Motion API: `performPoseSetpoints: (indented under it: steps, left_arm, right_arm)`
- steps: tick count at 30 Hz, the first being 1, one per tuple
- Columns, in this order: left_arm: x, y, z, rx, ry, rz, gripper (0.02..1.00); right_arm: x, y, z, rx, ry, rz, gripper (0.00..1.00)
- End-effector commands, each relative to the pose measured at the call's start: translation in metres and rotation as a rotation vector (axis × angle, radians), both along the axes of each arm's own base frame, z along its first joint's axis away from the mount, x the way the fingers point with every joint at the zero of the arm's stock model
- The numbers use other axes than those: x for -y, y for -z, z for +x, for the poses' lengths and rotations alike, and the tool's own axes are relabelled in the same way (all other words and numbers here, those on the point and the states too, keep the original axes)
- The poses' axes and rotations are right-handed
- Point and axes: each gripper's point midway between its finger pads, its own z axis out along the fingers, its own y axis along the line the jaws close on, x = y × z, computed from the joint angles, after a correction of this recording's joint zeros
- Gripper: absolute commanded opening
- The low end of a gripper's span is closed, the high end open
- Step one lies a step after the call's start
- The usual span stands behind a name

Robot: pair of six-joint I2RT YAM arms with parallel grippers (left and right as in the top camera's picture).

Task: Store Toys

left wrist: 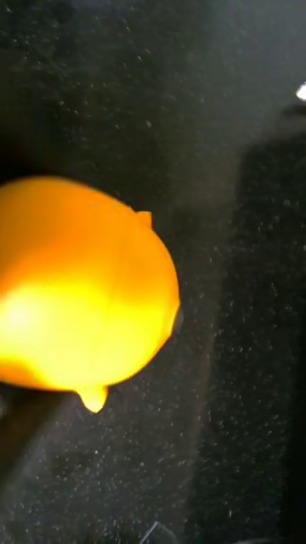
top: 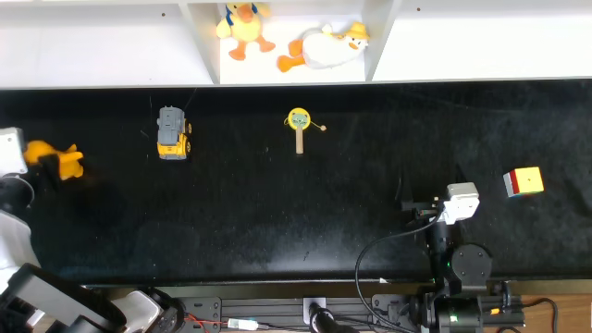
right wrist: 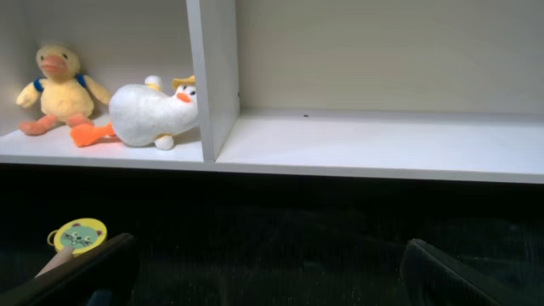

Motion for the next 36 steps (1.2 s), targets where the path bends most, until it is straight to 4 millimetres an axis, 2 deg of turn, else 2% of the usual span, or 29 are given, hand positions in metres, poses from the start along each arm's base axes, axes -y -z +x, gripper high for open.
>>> performPoseSetpoints:
  steps: [1, 2, 3, 8, 16, 23, 29, 33, 36]
  left_arm:
    - [0.003, -0.009, 0.011, 0.024, 0.045, 0.023, 0.132]
    - [0.004, -0.009, 0.012, 0.025, 0.048, 0.023, 0.064]
    - [0.006, -0.01, 0.014, 0.03, 0.057, 0.019, 0.036]
    - [0.017, -0.018, 0.018, 0.072, 0.054, -0.041, 0.036]
    - [0.037, -0.05, 0.031, 0.075, 0.062, -0.026, 0.036]
    - [0.033, -0.089, 0.035, -0.001, -0.043, 0.003, 0.036]
    - [0.029, -0.127, 0.056, 0.052, -0.057, 0.015, 0.036]
    - [0.03, -0.132, 0.08, 0.056, -0.029, 0.005, 0.036]
    - [0.032, -0.13, 0.086, 0.057, -0.055, -0.008, 0.036]
  right_arm:
    - [-0.001, 0.003, 0.0, 0.002, -0.004, 0.011, 0.996]
    - [-0.001, 0.003, 0.0, 0.002, -0.004, 0.011, 0.993]
    - [-0.001, 0.003, 0.0, 0.002, -0.004, 0.011, 0.996]
    - [-0.001, 0.003, 0.0, 0.002, -0.004, 0.011, 0.996]
    - [-0.001, 0.003, 0.0, 0.002, -0.004, 0.011, 0.996]
    - [-0.001, 0.003, 0.0, 0.002, -0.004, 0.011, 0.996]
    - [-0.001, 0.003, 0.0, 0.002, -0.004, 0.011, 0.996]
    - [-0.001, 0.003, 0.0, 0.002, -0.004, 0.011, 0.996]
    - [-0.001, 0.003, 0.0, 0.002, -0.004, 0.011, 0.996]
